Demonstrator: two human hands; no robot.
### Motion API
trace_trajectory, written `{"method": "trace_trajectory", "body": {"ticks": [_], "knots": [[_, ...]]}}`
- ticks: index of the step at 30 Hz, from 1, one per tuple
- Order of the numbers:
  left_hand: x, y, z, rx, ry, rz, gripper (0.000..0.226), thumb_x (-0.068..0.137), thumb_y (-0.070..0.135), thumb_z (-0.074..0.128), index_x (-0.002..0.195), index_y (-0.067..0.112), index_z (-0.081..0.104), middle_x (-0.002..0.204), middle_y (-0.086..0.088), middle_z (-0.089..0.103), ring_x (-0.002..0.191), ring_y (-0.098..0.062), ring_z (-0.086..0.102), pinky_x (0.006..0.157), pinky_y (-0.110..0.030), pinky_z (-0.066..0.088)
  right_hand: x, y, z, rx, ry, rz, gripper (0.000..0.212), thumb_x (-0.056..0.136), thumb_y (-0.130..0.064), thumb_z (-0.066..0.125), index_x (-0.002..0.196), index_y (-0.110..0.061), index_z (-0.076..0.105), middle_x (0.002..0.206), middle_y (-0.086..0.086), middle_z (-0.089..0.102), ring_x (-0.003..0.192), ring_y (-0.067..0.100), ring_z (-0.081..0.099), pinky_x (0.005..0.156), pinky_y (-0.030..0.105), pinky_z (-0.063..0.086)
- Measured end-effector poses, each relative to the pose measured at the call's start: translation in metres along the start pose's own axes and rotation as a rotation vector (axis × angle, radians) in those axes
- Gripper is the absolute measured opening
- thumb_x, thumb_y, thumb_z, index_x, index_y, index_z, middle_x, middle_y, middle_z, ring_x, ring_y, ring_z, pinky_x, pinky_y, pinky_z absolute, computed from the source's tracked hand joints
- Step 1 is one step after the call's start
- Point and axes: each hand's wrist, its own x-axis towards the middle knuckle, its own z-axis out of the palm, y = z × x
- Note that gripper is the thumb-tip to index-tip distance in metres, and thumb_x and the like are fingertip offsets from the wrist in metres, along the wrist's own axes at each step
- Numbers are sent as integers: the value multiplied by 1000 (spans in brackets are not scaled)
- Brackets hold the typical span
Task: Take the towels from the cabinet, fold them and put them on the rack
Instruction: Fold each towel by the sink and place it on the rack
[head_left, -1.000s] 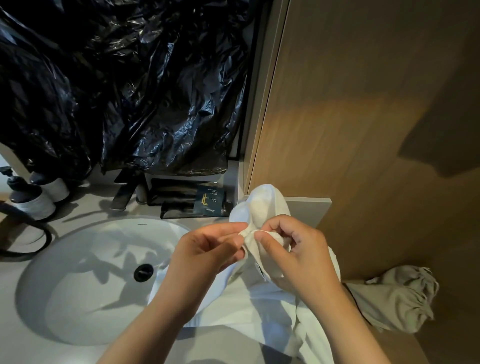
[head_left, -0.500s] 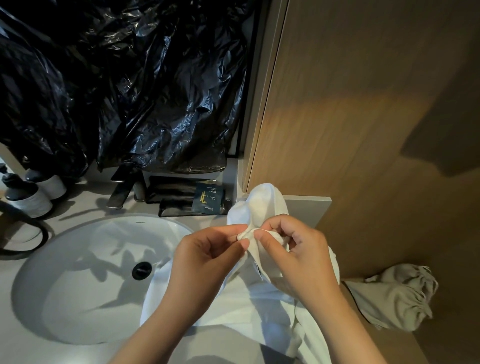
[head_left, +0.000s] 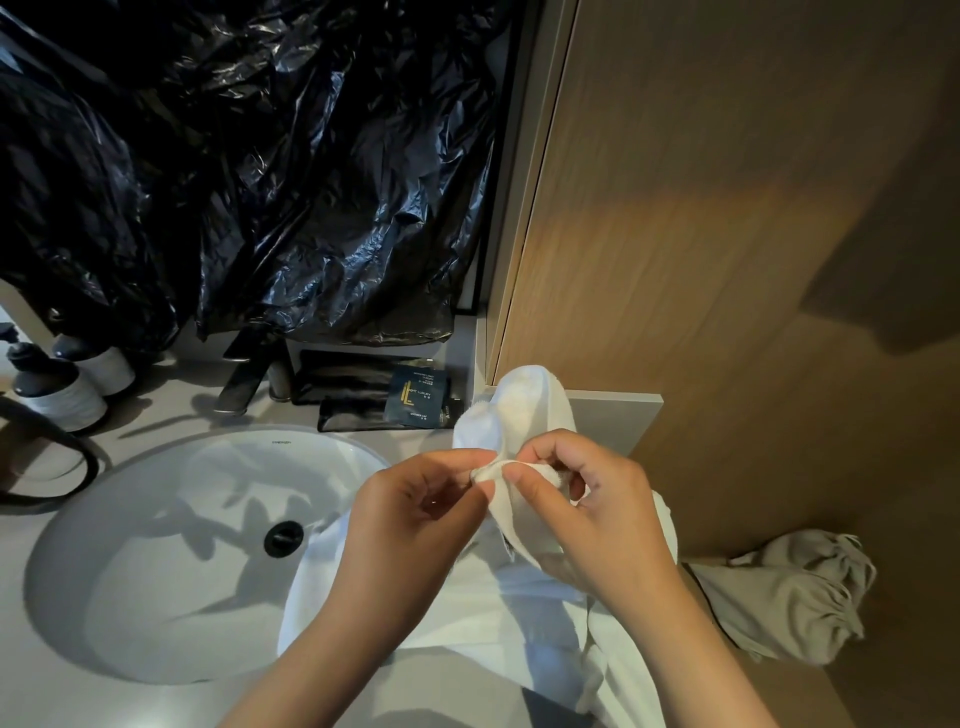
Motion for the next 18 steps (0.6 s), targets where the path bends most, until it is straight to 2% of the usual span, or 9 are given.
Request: {"method": "trace_trajectory", "body": {"ticks": [2, 6, 9, 11, 14, 16, 18], "knots": [[3, 2, -2, 24, -6, 21, 19, 86, 5, 69, 95, 21, 76, 83, 2, 76, 81, -16, 72, 78, -28, 57, 8, -2, -8, -81, -38, -89, 12, 87, -29, 73, 79, -33, 65, 80, -20, 61, 83, 5, 54, 71, 13, 38], [19, 19, -9, 112, -6, 170, 23, 87, 0, 66, 95, 20, 73, 81, 8, 75, 72, -6, 69, 66, -12, 52, 33, -9, -29, -129, -140, -244, 7, 88, -27, 72, 81, -25, 70, 105, -16, 64, 119, 4, 50, 100, 21, 38], [38, 35, -15, 25, -42, 207, 23, 90, -2, 60, 98, 17, 70, 85, 0, 75, 78, -18, 70, 71, -24, 56, 51, -19, -39, -46, -225, -244, 14, 90, -28, 69, 78, -34, 67, 123, -18, 63, 137, -3, 36, 110, 17, 29], [48, 47, -19, 42, -82, 260, 21, 93, 1, 58, 102, 17, 68, 89, -3, 74, 82, -22, 70, 74, -32, 57, 62, -27, -43, 0, -248, -243, 14, 90, -29, 68, 76, -32, 68, 128, -18, 62, 140, -4, 32, 113, 22, 29], [61, 66, -25, 66, -132, 321, 23, 98, 6, 51, 108, 23, 63, 91, 4, 72, 78, -13, 68, 65, -26, 55, 76, -37, -48, 91, -261, -238, 14, 91, -28, 67, 82, -19, 73, 127, -18, 65, 139, -5, 35, 113, 29, 30], [69, 79, -28, 79, -156, 362, 22, 98, 12, 48, 113, 26, 58, 90, 8, 70, 77, -6, 66, 66, -21, 52, 83, -44, -51, 192, -257, -235, 13, 91, -24, 68, 82, -16, 74, 120, -18, 69, 136, -3, 40, 110, 29, 32], [78, 92, -30, 106, -175, 404, 23, 94, 21, 47, 114, 29, 54, 88, 12, 68, 77, -7, 63, 70, -28, 51, 90, -51, -53, 257, -226, -249, 18, 88, -24, 68, 81, -8, 74, 111, -11, 73, 130, 2, 49, 106, 29, 38]]}}
